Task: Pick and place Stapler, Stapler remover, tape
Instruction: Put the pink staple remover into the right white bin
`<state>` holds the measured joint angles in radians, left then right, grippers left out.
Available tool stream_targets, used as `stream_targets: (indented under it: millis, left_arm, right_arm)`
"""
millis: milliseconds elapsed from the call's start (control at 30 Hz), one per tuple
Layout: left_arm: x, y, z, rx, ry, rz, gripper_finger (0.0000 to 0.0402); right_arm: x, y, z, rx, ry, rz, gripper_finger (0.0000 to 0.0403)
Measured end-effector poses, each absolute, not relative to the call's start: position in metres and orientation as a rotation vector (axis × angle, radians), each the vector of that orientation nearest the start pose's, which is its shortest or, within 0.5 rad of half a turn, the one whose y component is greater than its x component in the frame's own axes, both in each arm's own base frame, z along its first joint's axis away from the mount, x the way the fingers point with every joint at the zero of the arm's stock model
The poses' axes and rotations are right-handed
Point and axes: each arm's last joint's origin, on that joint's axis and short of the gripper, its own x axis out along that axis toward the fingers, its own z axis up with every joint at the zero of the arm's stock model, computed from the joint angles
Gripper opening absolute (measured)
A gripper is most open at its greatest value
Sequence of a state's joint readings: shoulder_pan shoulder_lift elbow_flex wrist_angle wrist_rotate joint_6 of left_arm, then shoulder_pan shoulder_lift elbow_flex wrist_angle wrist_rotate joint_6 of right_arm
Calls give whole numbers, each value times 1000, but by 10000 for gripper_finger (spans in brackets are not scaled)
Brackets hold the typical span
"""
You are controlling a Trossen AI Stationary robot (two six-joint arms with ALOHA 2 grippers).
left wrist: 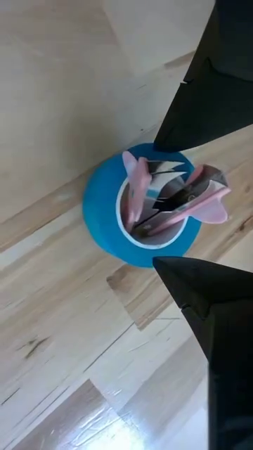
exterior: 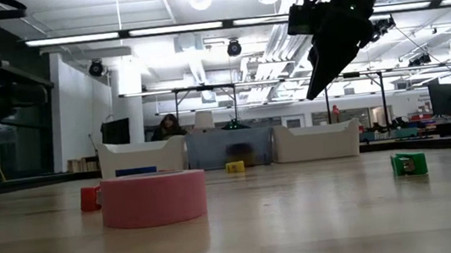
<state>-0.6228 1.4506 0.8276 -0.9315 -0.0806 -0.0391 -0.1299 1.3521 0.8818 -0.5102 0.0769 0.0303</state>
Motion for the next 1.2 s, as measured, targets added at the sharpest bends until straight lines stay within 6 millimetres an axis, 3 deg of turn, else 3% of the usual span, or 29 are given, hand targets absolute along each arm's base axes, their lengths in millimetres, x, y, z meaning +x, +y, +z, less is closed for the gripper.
stream_targets:
  millis: [233,1200]
  left_arm:
    - [185,-130,175,506,1456,-396,231]
    - [185,-130,175,456,1470,-379,28]
  right_arm:
    - [260,-36,224,54,969,-205,181]
    - [261,-37,224,41,965,-228,181]
